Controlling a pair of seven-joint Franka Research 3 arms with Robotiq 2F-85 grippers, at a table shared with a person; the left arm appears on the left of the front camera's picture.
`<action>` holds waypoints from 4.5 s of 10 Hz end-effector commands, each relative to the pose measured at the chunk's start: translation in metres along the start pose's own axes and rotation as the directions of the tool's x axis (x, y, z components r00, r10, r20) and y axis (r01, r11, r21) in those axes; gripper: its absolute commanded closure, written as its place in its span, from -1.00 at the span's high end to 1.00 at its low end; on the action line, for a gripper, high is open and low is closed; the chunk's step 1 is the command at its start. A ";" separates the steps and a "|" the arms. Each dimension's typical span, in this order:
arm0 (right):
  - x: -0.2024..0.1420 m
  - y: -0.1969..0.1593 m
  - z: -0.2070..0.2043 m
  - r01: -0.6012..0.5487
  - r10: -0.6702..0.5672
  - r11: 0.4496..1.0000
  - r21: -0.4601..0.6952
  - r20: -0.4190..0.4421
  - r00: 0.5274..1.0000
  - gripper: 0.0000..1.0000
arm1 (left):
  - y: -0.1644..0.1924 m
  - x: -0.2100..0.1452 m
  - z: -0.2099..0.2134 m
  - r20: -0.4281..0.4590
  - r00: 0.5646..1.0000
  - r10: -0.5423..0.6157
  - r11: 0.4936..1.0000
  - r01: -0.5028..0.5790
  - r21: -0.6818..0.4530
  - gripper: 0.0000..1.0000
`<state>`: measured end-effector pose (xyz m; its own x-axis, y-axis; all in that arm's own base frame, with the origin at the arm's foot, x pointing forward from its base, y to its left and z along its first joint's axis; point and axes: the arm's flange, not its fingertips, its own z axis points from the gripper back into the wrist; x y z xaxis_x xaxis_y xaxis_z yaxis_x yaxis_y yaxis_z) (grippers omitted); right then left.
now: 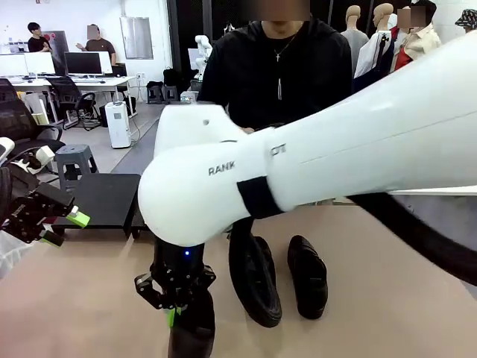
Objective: Organize the shoes by placing them on the stand.
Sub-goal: Pick up one Shoe and place it in the middle of the table, then place the Shoe from the middle of the table onto the Shoes Stand.
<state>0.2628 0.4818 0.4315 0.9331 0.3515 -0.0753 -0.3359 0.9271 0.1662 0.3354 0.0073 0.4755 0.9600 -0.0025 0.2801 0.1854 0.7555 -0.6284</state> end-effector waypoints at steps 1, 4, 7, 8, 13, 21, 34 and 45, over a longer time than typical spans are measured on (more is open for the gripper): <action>0.028 0.026 -0.009 0.098 -0.098 0.995 0.000 0.047 0.994 -1.00 | 0.003 -0.001 0.002 -0.004 1.000 -0.022 1.000 0.022 -0.007 1.00; 0.049 0.009 -0.020 0.180 -0.180 0.984 0.015 0.055 0.982 -1.00 | 0.003 -0.001 0.002 -0.004 1.000 -0.022 1.000 0.022 -0.007 1.00; 0.055 -0.002 -0.018 0.203 -0.206 0.978 0.043 0.084 0.975 1.00 | 0.003 -0.001 0.002 -0.004 1.000 -0.022 1.000 0.022 -0.007 1.00; 0.057 -0.004 -0.017 0.212 -0.215 0.976 0.039 0.088 0.973 1.00 | 0.003 -0.001 0.002 -0.004 1.000 -0.022 1.000 0.022 -0.007 1.00; 0.042 -0.021 0.007 0.142 -0.149 0.982 0.127 0.052 0.987 1.00 | 0.003 -0.001 0.002 -0.004 1.000 -0.022 1.000 0.022 -0.007 1.00; -0.102 -0.332 0.190 -0.224 0.120 0.827 0.515 0.228 0.966 1.00 | 0.003 -0.001 0.002 -0.004 1.000 -0.022 1.000 0.022 -0.007 1.00; -0.140 -0.453 0.209 -0.149 -0.135 0.813 0.562 0.432 0.892 1.00 | 0.003 -0.001 0.002 -0.004 1.000 -0.022 1.000 0.022 -0.007 1.00; -0.140 -0.453 0.209 -0.149 -0.135 0.813 0.562 0.432 0.892 1.00 | -0.174 -0.061 -0.167 -0.195 0.951 0.240 0.781 -0.070 0.620 1.00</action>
<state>0.3114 -0.0146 0.5679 0.9276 0.1377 0.3473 -0.3531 0.6266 0.6947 0.2523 -0.2431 0.4385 0.9998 -0.0118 -0.0133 0.0106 0.9964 -0.0845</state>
